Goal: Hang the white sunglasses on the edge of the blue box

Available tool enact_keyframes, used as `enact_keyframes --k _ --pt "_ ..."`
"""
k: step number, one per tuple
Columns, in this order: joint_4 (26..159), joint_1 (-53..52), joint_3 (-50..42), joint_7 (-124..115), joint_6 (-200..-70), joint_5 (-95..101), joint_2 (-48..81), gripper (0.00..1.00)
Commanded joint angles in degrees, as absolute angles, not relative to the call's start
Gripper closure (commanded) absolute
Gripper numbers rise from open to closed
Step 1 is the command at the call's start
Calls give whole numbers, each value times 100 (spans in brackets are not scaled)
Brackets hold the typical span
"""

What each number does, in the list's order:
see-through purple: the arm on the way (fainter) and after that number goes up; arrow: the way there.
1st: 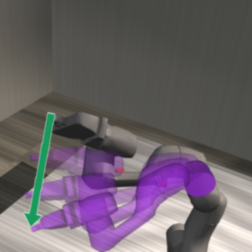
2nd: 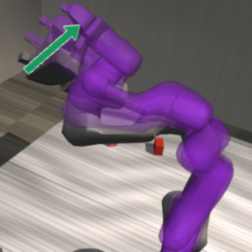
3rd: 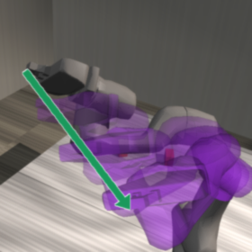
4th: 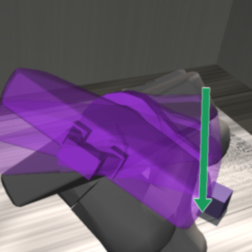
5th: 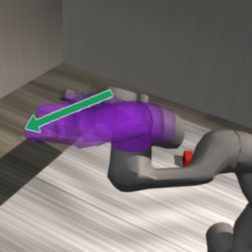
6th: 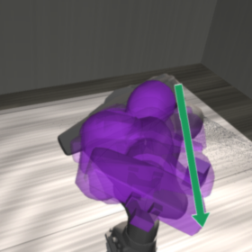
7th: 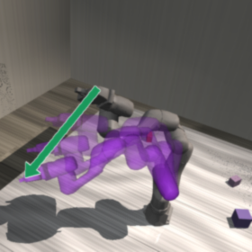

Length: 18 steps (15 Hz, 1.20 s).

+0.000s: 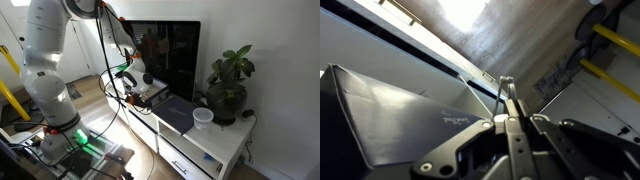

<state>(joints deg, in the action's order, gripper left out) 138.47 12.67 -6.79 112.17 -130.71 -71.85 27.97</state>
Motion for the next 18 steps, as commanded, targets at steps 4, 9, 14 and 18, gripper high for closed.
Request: enact_keyframes --k 4,9,14,18 --pt "13398 1435 -715 11739 -12878 -7332 3319 99" --pt "13241 1483 -745 11670 -12811 -7356 3497 99" --pt "13111 1514 -738 11682 -12845 -7511 3639 74" --pt "13018 1499 -747 11680 -12847 -7733 3772 53"
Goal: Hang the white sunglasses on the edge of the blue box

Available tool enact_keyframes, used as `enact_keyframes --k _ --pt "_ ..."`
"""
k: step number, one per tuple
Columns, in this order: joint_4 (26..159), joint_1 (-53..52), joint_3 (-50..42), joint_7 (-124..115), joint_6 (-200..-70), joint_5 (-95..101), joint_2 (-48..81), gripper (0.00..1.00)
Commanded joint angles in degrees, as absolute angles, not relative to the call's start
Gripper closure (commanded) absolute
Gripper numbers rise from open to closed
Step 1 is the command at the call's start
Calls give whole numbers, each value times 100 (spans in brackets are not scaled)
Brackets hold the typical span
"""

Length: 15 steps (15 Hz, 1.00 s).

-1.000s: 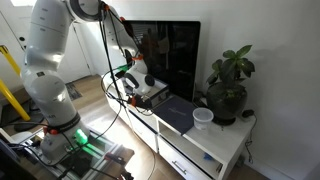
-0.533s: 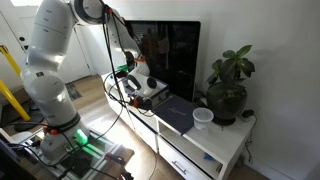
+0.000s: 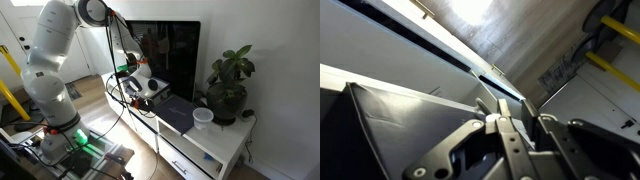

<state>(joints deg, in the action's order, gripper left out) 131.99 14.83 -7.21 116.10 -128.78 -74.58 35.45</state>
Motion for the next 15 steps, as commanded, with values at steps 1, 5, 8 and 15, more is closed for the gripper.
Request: enact_keyframes --k 1,5,8,15 --pt "12989 1492 -751 11678 -12847 -7796 3810 52" --pt "12916 1477 -771 11654 -12795 -7914 3896 24" --pt "12947 1459 -790 11558 -12740 -7907 3837 4" --pt "13325 1174 -912 10829 -12926 -7643 3437 0"
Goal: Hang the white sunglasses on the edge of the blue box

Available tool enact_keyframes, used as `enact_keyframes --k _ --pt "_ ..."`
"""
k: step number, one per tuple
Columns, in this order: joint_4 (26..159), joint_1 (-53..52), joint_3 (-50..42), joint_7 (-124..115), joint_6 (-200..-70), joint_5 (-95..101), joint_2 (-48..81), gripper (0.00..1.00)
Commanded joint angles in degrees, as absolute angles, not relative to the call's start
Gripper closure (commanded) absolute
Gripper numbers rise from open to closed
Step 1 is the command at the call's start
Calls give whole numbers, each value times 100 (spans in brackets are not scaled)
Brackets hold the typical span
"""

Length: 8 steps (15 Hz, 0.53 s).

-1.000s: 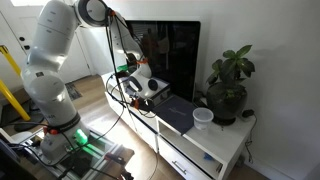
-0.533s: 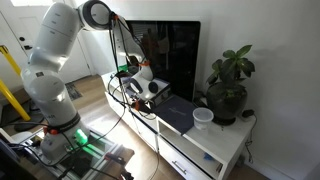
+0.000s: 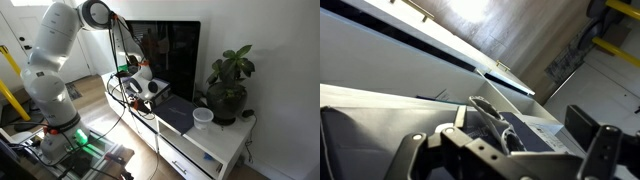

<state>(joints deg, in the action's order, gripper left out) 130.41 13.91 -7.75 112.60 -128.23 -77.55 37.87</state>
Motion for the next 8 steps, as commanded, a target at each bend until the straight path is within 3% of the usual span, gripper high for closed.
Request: enact_keyframes --k 1,8 --pt "13379 1123 -932 10690 -12964 -7616 3359 0" --pt "14292 499 -1086 9335 -14135 -7046 2168 0"
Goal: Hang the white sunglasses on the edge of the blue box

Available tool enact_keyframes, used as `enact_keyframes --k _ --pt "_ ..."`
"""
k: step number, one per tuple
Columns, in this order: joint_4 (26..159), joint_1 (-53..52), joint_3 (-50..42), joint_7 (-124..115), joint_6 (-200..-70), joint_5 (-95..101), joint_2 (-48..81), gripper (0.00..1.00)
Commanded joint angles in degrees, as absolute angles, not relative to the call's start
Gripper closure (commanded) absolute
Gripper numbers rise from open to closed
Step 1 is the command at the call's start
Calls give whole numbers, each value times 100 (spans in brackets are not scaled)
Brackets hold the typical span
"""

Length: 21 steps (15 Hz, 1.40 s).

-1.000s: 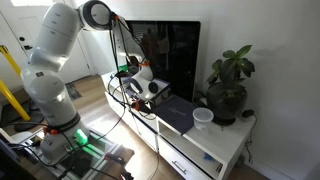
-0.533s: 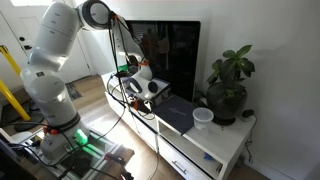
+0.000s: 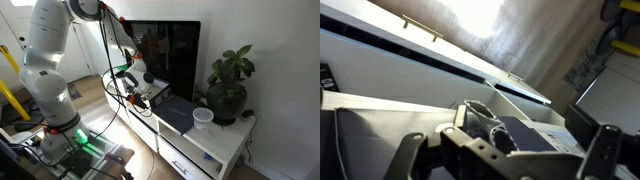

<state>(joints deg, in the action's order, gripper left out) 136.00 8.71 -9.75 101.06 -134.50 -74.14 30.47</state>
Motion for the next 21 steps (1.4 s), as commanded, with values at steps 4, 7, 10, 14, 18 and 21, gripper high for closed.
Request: enact_keyframes --k 4,7,10,14,18,21 --pt "14925 104 -988 8046 -15670 -6273 1253 0" --pt "15337 -477 -1310 6695 -16292 -5279 905 0" --pt "15681 -959 -1676 5389 -16496 -4283 717 0" --pt "16090 -1513 -2211 3648 -16555 -2604 265 0" --pt "15857 -1792 -2690 2390 -16370 -1101 -33 0" --pt "15725 -1680 -2803 1453 -15772 47 -478 0"
